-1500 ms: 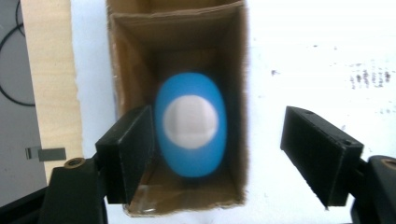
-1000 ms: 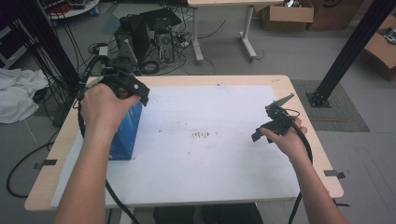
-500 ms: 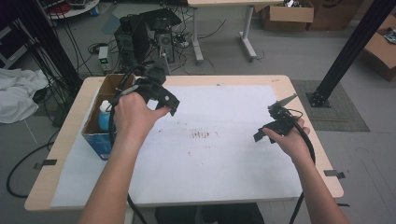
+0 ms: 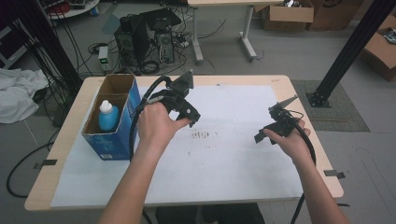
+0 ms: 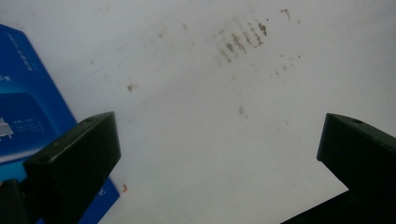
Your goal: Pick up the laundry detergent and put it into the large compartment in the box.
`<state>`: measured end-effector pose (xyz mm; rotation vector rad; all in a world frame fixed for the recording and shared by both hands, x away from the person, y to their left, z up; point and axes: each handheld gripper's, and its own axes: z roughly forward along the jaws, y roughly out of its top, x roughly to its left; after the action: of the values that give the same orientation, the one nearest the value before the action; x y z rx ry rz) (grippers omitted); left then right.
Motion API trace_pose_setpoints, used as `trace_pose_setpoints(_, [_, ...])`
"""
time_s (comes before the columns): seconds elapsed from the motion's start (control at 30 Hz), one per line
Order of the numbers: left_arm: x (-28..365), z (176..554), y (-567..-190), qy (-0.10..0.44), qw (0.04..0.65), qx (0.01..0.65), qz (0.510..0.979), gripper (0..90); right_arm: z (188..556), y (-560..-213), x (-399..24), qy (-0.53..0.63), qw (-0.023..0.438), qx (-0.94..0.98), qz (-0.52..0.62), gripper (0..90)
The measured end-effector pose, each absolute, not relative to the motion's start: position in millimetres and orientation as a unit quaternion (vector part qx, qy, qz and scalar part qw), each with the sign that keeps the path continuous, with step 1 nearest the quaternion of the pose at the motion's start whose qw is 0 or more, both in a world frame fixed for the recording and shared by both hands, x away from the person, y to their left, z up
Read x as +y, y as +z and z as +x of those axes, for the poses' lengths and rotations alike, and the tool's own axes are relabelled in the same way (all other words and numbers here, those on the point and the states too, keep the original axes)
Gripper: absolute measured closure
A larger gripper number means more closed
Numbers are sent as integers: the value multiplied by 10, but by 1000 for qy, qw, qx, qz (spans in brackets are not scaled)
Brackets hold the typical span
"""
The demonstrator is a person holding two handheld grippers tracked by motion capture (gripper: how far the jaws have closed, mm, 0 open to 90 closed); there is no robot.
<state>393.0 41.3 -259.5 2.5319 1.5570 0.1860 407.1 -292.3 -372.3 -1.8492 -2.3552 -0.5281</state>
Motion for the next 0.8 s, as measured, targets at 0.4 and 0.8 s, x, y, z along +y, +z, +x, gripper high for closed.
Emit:
trace_pose_setpoints(0.4, [266, 3933, -2695, 66, 64, 503, 859, 1, 4080, -3737, -2916, -172, 52, -775, -606, 168])
trace_pose_setpoints(0.8, [275, 3929, -2725, 62, 58, 503, 860, 1, 4067, -3710, -2927, -173, 50, -774, -607, 168])
